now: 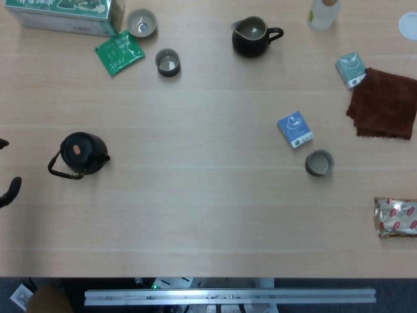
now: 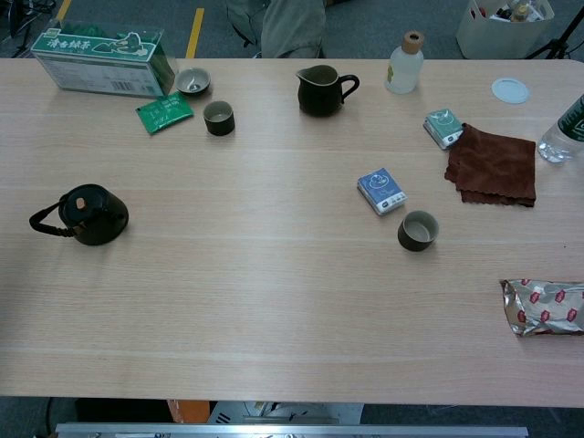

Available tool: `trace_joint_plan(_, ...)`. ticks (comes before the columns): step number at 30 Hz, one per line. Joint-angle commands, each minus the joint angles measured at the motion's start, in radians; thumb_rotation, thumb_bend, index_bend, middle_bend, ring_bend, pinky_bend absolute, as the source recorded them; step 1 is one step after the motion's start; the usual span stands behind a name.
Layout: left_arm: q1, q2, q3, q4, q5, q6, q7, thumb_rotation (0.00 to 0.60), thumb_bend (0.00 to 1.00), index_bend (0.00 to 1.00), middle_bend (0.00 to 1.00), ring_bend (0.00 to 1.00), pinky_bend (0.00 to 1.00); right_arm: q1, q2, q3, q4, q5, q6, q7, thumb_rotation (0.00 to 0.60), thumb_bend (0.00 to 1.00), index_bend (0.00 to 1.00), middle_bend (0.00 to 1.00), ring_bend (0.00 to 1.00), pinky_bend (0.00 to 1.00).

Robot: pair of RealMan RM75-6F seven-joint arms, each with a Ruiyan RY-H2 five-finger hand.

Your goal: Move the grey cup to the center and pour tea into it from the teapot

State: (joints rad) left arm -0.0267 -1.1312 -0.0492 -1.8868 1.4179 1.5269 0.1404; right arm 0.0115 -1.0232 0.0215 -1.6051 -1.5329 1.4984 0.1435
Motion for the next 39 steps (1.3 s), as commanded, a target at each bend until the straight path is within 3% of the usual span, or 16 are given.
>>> trace_joint_plan(1,-0.001,0.001,-0.001,0.002,-0.002,-0.003,-0.004,0.600,0.23,0.33,0.36,0.27,0.05,0.001,0.002,0.000,-0.003,-0.001,-0.001,-0.001,0.600,0.20,0.19,0.22,0.09,0.12)
trace_joint_plan(8,-0.007,0.029,0.004,0.004,0.003,-0.023,-0.032,0.600,0.23,0.33,0.36,0.27,0.05,0.004,0.011,0.007,-0.011,-0.006,0.007,0.007,0.600,0.20,0.19,0.22,0.09,0.12)
trace_joint_plan(16,-0.057,0.084,0.052,0.005,0.014,-0.166,-0.024,0.600,0.23,0.32,0.35,0.26,0.05,0.015,0.012,0.012,-0.024,-0.019,0.007,0.000,0.600,0.20,0.19,0.22,0.09,0.12)
trace_joint_plan(28,-0.144,0.036,0.073,0.063,0.056,-0.299,0.002,0.600,0.23,0.28,0.33,0.24,0.05,0.013,0.021,0.015,-0.043,-0.011,0.012,-0.014,0.600,0.20,0.19,0.22,0.09,0.12)
trace_joint_plan(39,-0.209,-0.009,0.068,0.083,0.032,-0.386,0.029,0.600,0.23,0.28,0.33,0.24,0.05,0.011,0.017,0.016,-0.033,0.003,0.005,-0.006,0.600,0.20,0.20,0.22,0.09,0.12)
